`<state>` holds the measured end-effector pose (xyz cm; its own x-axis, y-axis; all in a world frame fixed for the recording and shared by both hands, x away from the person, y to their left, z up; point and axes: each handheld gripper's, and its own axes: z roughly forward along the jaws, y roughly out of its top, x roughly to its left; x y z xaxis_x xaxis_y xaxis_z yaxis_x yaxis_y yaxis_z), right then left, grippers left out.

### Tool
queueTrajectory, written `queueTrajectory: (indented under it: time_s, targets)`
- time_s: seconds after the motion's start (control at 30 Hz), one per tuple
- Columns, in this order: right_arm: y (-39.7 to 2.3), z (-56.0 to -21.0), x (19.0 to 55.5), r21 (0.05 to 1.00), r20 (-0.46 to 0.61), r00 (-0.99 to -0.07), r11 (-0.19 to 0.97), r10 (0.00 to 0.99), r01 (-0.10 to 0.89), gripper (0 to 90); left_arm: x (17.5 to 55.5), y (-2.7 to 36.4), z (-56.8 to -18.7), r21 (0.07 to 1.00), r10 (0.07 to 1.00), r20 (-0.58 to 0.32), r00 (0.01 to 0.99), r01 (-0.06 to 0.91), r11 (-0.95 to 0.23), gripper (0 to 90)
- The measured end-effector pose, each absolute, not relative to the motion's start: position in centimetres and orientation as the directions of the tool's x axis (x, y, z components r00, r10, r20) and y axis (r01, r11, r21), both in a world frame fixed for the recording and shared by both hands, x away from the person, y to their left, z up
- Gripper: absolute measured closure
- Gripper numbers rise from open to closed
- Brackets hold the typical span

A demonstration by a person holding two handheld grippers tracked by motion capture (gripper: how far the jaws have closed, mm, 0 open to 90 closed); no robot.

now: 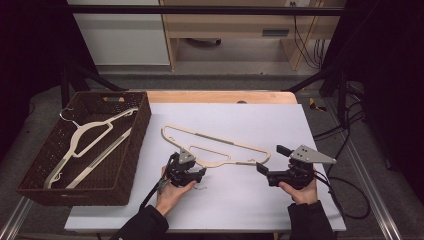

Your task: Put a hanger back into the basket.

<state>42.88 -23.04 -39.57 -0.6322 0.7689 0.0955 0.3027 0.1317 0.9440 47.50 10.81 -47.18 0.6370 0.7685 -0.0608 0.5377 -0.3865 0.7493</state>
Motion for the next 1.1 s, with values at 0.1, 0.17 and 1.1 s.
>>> queueTrajectory:
  time_s: [0.1, 0.17, 1.1]
  targets:
    - [-23.0, -39.6, 43.0, 0.943, 0.092, -0.633, 0.136, 0.769, 0.302, 4.9, 47.6, 10.5, -47.6, 0.731, 0.764, -0.051, 0.644, 0.545, -0.410, 56.1]
    - [-23.0, -39.7, 43.0, 0.943, 0.089, -0.635, 0.141, 0.767, 0.302, 4.9, 47.5, 10.3, -47.8, 0.732, 0.767, -0.056, 0.640, 0.548, -0.404, 60.6]
    - [-22.7, -39.8, 43.0, 0.939, 0.099, -0.639, 0.141, 0.763, 0.315, 5.0, 47.1, 10.7, -47.5, 0.689, 0.786, -0.093, 0.611, 0.609, -0.392, 88.1]
